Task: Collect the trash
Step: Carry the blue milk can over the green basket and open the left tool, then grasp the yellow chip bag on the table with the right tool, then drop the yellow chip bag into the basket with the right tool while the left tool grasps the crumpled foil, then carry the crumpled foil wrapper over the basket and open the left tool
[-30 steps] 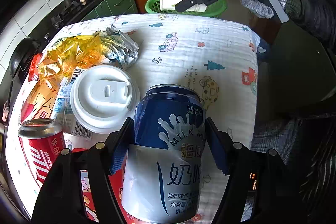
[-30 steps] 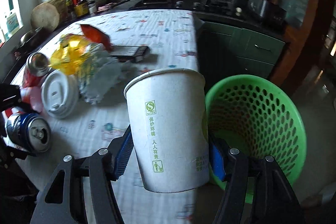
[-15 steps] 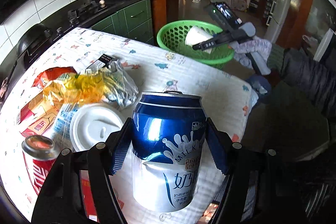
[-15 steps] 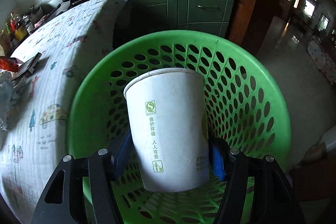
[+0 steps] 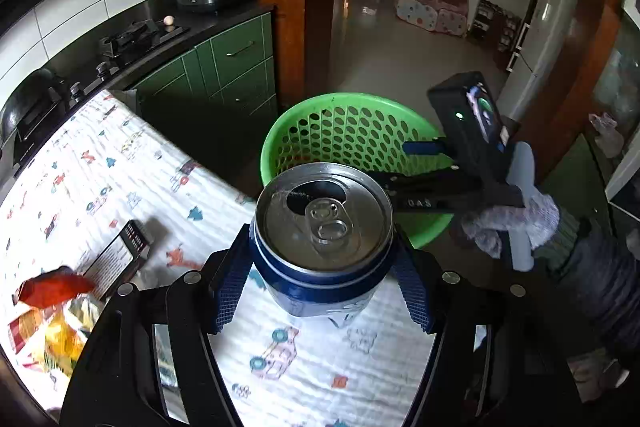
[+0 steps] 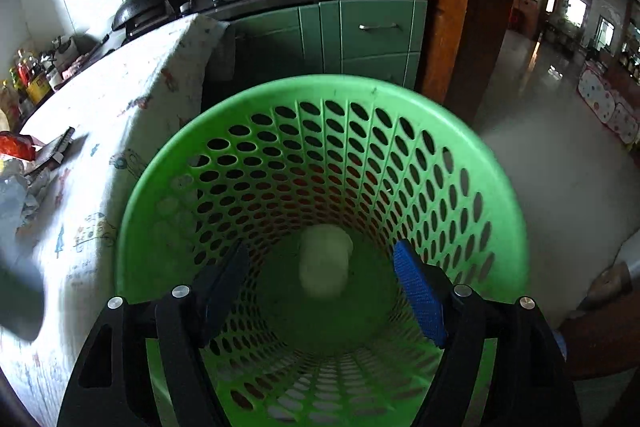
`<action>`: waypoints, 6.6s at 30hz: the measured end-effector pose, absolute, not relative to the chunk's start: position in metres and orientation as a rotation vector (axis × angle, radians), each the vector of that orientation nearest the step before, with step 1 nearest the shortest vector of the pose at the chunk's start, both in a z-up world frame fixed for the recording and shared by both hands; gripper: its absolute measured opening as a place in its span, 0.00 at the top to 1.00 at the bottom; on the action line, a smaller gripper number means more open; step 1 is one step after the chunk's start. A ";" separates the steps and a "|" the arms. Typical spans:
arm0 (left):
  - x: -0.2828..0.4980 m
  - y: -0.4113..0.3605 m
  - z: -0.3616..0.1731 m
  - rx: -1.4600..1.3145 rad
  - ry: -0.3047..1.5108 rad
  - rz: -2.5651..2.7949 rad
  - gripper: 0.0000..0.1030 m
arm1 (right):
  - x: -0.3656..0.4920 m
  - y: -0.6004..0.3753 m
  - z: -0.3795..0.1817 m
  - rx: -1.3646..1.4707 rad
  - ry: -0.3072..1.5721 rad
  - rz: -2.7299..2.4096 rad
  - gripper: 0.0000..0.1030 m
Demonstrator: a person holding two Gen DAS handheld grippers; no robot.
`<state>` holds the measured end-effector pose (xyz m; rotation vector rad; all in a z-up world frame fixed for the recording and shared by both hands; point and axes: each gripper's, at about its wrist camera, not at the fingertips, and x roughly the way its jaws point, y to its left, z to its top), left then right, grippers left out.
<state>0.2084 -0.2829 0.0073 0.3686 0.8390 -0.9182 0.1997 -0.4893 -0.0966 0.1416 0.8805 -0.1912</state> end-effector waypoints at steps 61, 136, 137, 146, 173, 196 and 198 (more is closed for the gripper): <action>0.179 -0.146 0.059 0.119 0.660 -0.564 0.27 | 0.126 -0.329 -0.013 0.051 0.698 0.175 0.23; 0.267 -0.167 -0.046 0.323 0.960 -0.475 0.28 | 0.178 -0.413 -0.022 0.140 0.736 0.059 0.71; 0.267 -0.169 -0.047 0.327 0.962 -0.478 0.35 | 0.178 -0.420 -0.028 0.146 0.750 0.044 0.71; 0.251 -0.181 -0.040 0.327 0.938 -0.537 0.71 | 0.179 -0.457 -0.067 0.212 0.830 -0.013 0.66; 0.237 -0.365 -0.019 0.266 0.867 -0.853 0.55 | 0.099 -0.472 -0.061 0.215 0.716 -0.154 0.20; 0.173 -0.170 0.036 0.204 0.720 -0.607 0.37 | 0.118 -0.343 -0.020 0.104 0.686 0.147 0.16; 0.168 -0.144 0.037 0.199 0.718 -0.574 0.37 | 0.123 -0.324 -0.019 0.090 0.690 0.193 0.15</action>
